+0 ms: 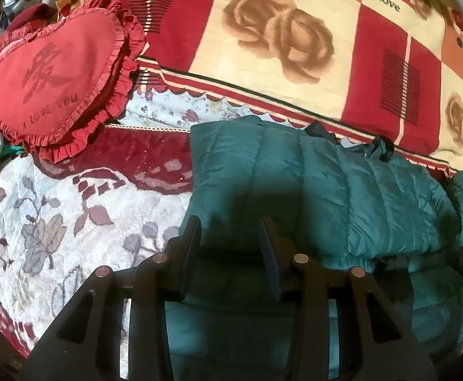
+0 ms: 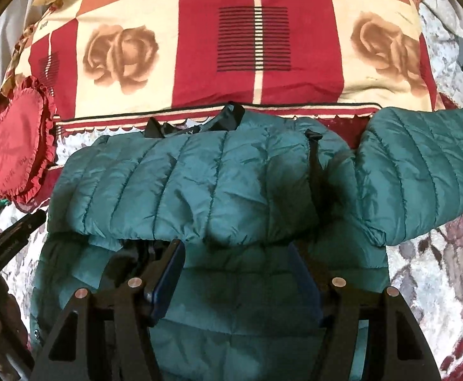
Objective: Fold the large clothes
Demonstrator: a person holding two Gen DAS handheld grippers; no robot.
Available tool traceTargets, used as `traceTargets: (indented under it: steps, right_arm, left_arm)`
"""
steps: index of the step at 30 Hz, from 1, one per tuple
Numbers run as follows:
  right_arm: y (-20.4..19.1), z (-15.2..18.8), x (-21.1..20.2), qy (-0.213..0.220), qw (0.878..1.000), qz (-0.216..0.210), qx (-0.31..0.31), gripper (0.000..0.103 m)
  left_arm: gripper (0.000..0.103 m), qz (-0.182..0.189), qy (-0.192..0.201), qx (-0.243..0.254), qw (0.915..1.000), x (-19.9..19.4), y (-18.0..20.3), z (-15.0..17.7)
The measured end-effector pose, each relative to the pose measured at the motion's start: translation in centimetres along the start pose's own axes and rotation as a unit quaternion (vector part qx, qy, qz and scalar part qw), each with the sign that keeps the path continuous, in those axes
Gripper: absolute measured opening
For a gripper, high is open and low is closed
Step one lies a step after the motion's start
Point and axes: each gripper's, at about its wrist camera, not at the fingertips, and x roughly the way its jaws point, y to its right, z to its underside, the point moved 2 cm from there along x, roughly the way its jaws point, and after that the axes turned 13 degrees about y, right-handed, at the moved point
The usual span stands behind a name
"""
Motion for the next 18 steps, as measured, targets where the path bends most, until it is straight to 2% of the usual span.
traceTargets:
  steps: [18]
  right_arm:
    - [0.9,0.1,-0.7,0.002,0.999,0.031,-0.013,0.065]
  left_arm:
    - [0.037,0.04,-0.008,0.011,0.9991,0.0,1.5,1.2]
